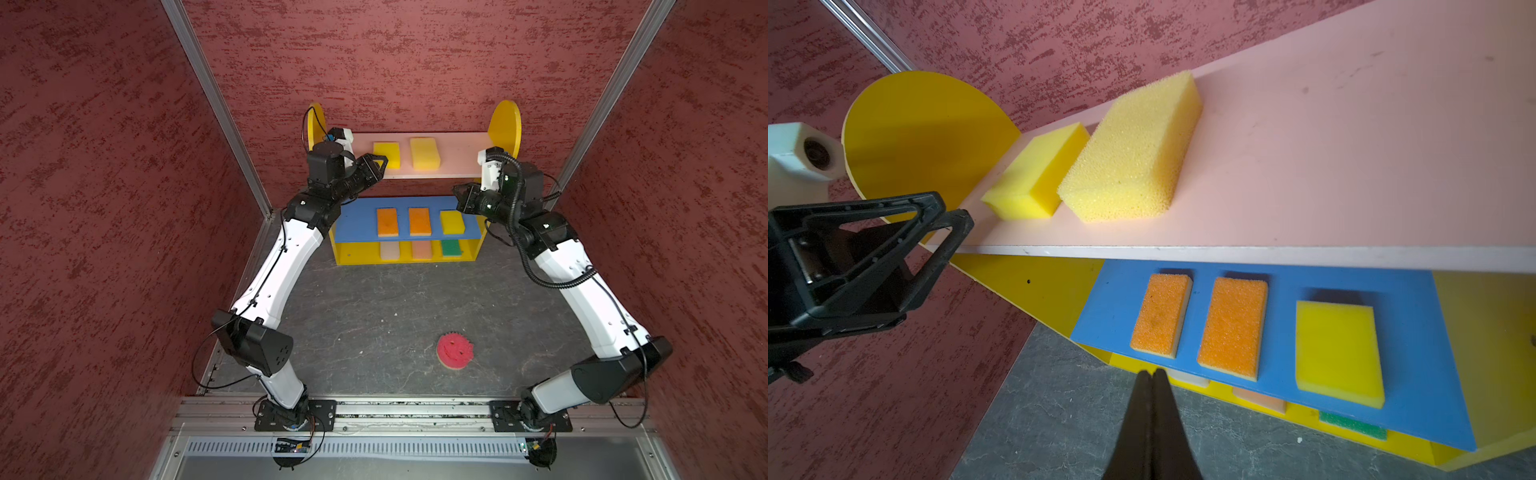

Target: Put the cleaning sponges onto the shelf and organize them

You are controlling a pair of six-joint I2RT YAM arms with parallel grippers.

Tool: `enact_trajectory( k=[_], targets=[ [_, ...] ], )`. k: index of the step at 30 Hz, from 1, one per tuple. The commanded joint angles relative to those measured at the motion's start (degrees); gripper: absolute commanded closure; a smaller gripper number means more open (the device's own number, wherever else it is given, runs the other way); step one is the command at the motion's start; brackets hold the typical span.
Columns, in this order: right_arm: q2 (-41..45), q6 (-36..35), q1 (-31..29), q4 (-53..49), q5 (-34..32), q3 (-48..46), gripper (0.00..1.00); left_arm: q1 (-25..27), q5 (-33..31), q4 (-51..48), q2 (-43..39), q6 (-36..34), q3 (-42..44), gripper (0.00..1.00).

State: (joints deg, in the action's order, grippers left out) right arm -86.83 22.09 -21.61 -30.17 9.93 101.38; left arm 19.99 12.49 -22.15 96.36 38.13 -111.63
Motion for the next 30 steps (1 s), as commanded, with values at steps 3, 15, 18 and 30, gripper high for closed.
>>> enact_trajectory(
  k=[3, 15, 18, 30],
  targets=[
    [2.19, 0.04, 0.21, 0.17, -1.05, -1.06, 0.96, -0.3, -3.99, -1.42, 0.76, -3.6, -4.15, 0.59],
    [2.0, -0.89, 0.36, -0.23, -2.9, -0.86, 0.94, -0.22, -7.63, -4.52, 8.08, -6.45, -12.38, 0.4],
    [1.89, -0.9, 0.47, -0.21, -2.9, -0.85, 0.94, -0.18, -7.4, -4.92, 8.7, -6.06, -12.29, 0.36],
    [2.47, -0.82, 0.65, 0.12, -2.73, -1.55, 0.94, 0.23, -7.67, -5.4, 9.0, -5.61, -11.94, 0.5]
  ],
)
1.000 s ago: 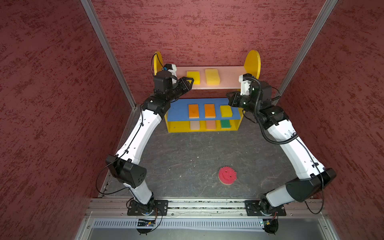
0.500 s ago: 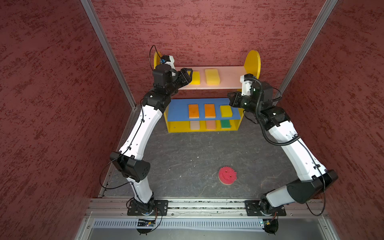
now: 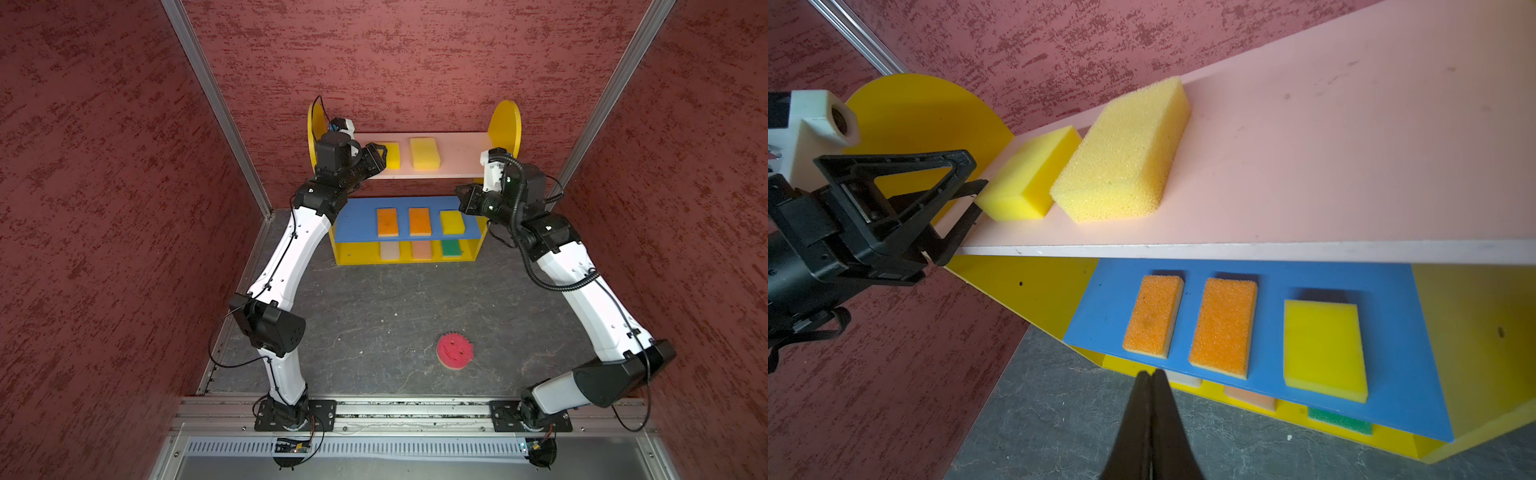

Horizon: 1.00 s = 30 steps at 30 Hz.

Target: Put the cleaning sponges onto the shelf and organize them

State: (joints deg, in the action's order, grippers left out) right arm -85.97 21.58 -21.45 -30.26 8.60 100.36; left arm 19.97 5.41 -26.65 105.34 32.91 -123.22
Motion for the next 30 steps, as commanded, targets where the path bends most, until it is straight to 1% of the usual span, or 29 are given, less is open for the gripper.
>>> enact_trajectory(
  k=[1, 4, 10, 12, 16, 21, 26, 30],
  targets=[
    [1.61, -0.27, 0.5, 0.3, -1.39, -0.61, 0.93, 0.25, -0.58, -0.88, -0.05, -0.39, -0.36, 0.53],
    [1.64, -0.31, 0.55, 0.47, -1.39, -0.77, 0.93, 0.22, -0.73, -1.02, -0.3, -0.4, -0.22, 0.57],
    [1.77, -0.23, 0.63, 0.74, -1.22, -1.04, 0.93, 0.23, -1.03, -1.02, -0.57, -0.3, 0.08, 0.58],
    [1.77, -0.26, 0.63, 0.74, -1.2, -1.05, 0.93, 0.25, -1.27, -1.12, -0.76, -0.36, 0.17, 0.56],
    [1.67, -0.23, 0.63, -0.37, -0.89, -0.82, 0.93, 0.08, -1.89, -1.21, -1.61, -0.28, 0.59, 0.48],
    [2.39, -0.49, 0.63, -5.14, -1.93, -2.65, 0.88, -0.32, -2.88, -0.53, -5.15, -0.3, 2.75, 0.4],
    [10.83, -0.1, -0.94, -10.76, -5.44, -9.68, 0.85, -0.23, -3.61, 2.34, -11.99, -0.83, 7.1, 0.36],
    [16.6, 3.04, -3.56, -18.69, -7.38, -15.18, 0.76, 0.47, -4.05, 4.41, -19.03, -0.85, 12.76, 0.36]
  ],
)
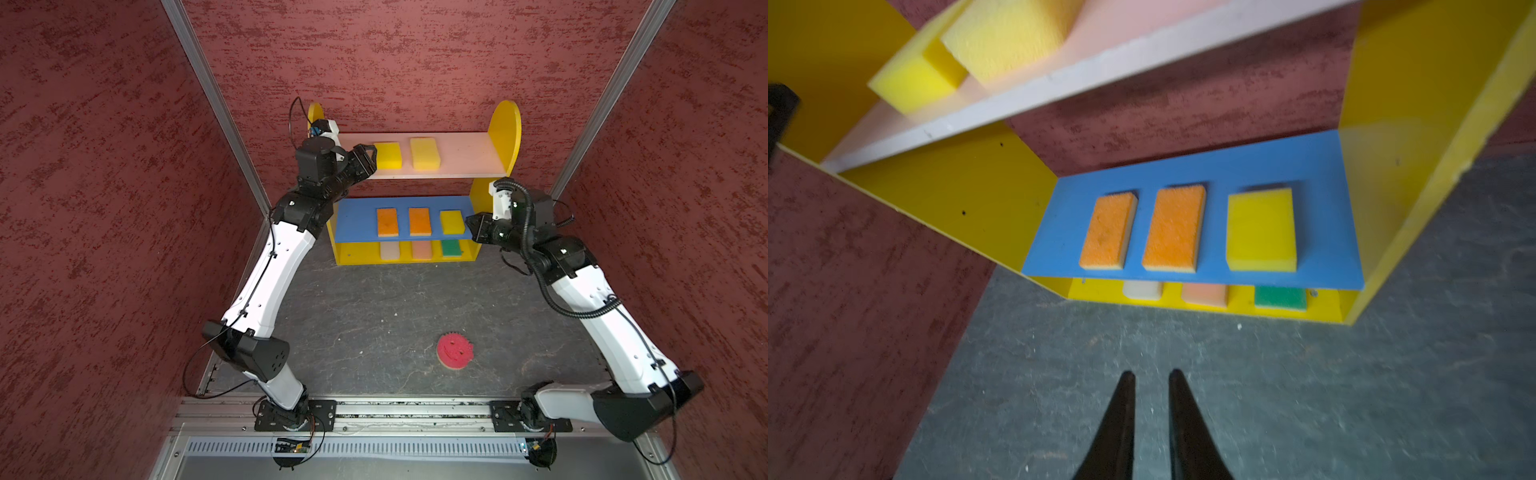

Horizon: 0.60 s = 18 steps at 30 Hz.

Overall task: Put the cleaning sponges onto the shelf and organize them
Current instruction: 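Lower the right gripper to the pink smiley sponge and grasp it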

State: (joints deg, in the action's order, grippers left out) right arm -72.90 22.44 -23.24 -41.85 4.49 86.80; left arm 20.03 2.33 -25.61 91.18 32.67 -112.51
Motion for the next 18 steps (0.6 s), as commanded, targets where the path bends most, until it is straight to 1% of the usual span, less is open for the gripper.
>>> enact_trajectory(
  k=[1, 3, 6, 10, 14, 16, 18],
  targets=[
    [4.39, 3.24, -2.82, -9.66, -4.0, -3.52, 0.73, 0.96, -1.08, 3.69, -7.01, -0.76, 3.99, 0.36],
    [6.22, 6.28, -5.47, -12.51, -5.33, -9.24, 0.64, 2.62, -1.85, 3.77, -11.18, -1.66, 8.58, 0.36],
    [9.14, 12.34, -9.51, -14.15, -3.88, -20.74, 0.53, 5.69, -4.16, 2.38, -17.54, -2.86, 16.28, 0.35],
    [12.49, 19.89, -16.25, -14.27, -1.98, -33.86, 0.46, 6.59, -5.04, 0.66, -25.0, -0.63, 25.59, 0.34],
    [12.48, 26.08, -24.83, -14.93, -1.55, -40.13, 0.4, 7.18, -4.46, -0.97, -29.43, 0.73, 31.57, 0.31],
    [13.02, 29.15, -27.14, -14.61, -1.59, -42.72, 0.38, 8.38, -4.25, -3.31, -30.41, 0.82, 33.45, 0.28],
    [14.15, 31.3, -27.63, -13.48, -1.78, -45.47, 0.37, 9.59, -4.37, -5.26, -31.15, 1.44, 35.8, 0.26]
  ],
)
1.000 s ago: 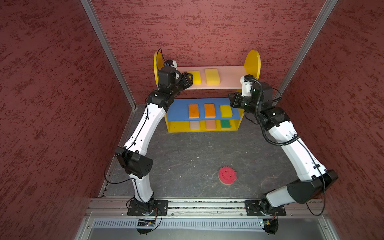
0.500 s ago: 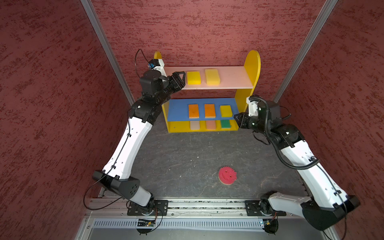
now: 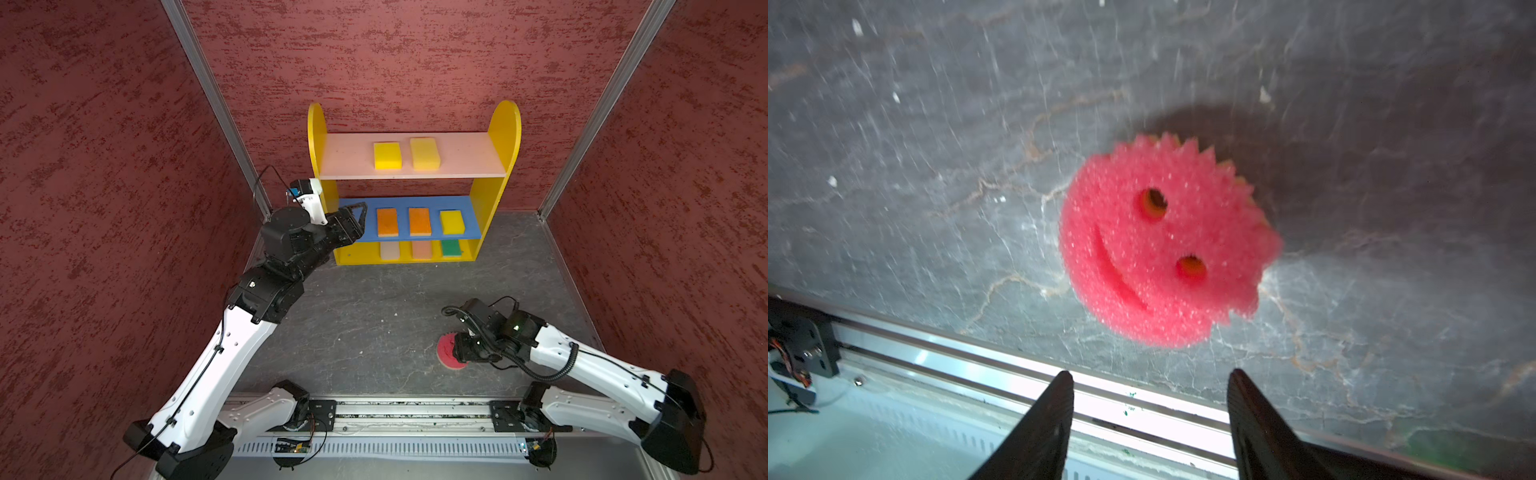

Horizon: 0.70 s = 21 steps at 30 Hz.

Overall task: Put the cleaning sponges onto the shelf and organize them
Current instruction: 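Lower the right gripper to the pink smiley sponge and grasp it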

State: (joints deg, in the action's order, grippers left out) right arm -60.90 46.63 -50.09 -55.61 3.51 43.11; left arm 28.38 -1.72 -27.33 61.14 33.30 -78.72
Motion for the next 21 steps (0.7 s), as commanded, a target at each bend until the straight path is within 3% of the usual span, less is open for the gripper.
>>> enact_trajectory(
  k=[1, 9, 12, 16, 21],
  targets=[
    [2.81, 8.1, -0.8, 1.14, -1.32, -2.95, 0.37, 1.55, -0.22, -3.85, -1.65, 1.37, 3.75, 0.26],
    [0.94, 12.26, 0.77, 12.71, -4.97, -11.34, 0.29, 1.95, 2.57, -2.63, -3.49, 4.72, 11.73, 0.24],
    [-1.83, 11.95, 2.13, 18.19, -5.12, -13.35, 0.3, 2.6, 3.77, -2.91, -2.66, 5.11, 13.2, 0.21],
    [-3.63, 10.33, 4.39, 23.29, -7.32, -13.15, 0.44, 2.99, 4.79, -3.16, -2.08, 5.54, 15.76, 0.21],
    [-6.24, 5.33, 8.55, 25.08, -7.58, -8.79, 0.73, 2.94, 4.7, -2.22, -3.09, 5.75, 17.63, 0.2]
  ],
)
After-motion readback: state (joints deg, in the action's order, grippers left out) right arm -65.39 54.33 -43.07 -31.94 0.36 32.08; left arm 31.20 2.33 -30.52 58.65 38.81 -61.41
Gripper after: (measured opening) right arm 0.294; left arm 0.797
